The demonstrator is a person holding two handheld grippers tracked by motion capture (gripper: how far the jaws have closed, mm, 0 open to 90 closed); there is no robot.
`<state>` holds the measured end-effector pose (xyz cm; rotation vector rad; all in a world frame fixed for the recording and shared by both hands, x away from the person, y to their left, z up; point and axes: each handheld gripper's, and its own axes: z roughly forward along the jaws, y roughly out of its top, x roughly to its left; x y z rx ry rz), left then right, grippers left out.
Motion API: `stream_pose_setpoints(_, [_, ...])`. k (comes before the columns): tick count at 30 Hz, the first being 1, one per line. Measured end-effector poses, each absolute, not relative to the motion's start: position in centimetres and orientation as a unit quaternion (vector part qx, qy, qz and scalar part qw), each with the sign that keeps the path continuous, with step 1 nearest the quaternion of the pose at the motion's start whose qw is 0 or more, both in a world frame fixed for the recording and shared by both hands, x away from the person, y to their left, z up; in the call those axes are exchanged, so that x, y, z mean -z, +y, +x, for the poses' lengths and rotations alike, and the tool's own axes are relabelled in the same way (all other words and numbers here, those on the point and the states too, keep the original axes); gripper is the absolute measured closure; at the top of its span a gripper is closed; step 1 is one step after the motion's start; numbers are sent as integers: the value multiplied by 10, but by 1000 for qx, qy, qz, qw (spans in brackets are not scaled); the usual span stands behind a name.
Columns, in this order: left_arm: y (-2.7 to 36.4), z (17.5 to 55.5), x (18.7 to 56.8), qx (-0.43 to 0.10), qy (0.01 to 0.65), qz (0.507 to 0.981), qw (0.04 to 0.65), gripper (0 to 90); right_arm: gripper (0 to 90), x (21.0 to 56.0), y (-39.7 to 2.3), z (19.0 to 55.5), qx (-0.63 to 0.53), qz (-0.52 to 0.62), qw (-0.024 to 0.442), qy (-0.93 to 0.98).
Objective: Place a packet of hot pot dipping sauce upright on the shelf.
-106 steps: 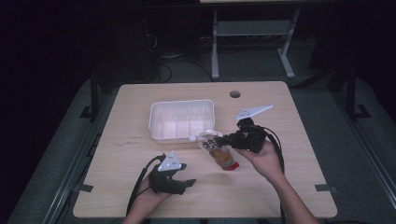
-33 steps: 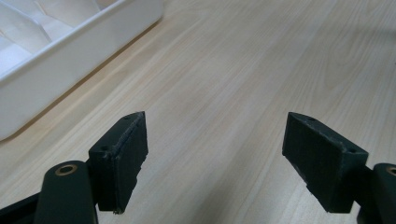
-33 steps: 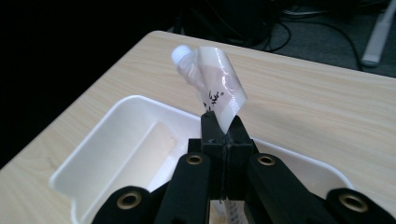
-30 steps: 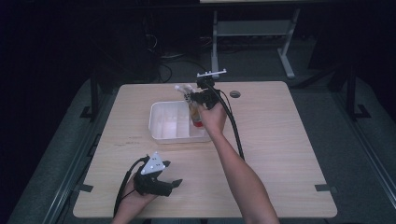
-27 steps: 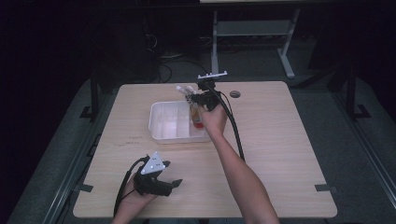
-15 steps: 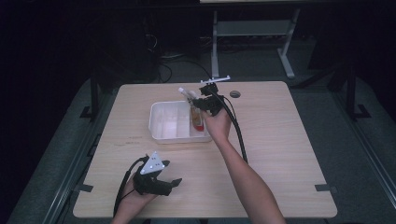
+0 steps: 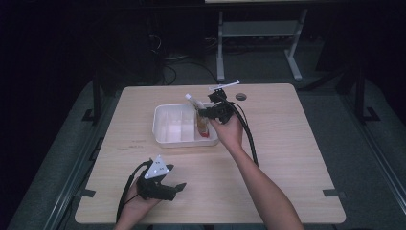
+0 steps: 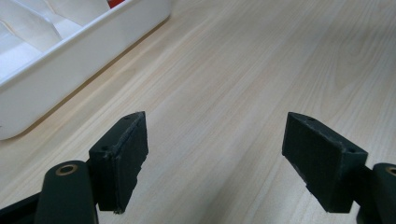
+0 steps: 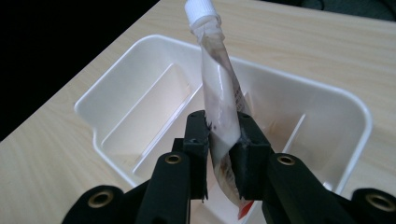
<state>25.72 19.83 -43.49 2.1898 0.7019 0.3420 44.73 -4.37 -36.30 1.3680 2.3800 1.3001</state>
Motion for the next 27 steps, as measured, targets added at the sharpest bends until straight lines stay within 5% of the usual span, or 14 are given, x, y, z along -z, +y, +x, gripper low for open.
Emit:
stream_pose_setpoints(14, [199,258,435,-139,276,864,398,222,682,365,-49,445,-415,440,13,796])
stream_pose_setpoints(27, [200,258,434,-144,279,861,401,224,725,365,-46,445,-413,434,-12,800])
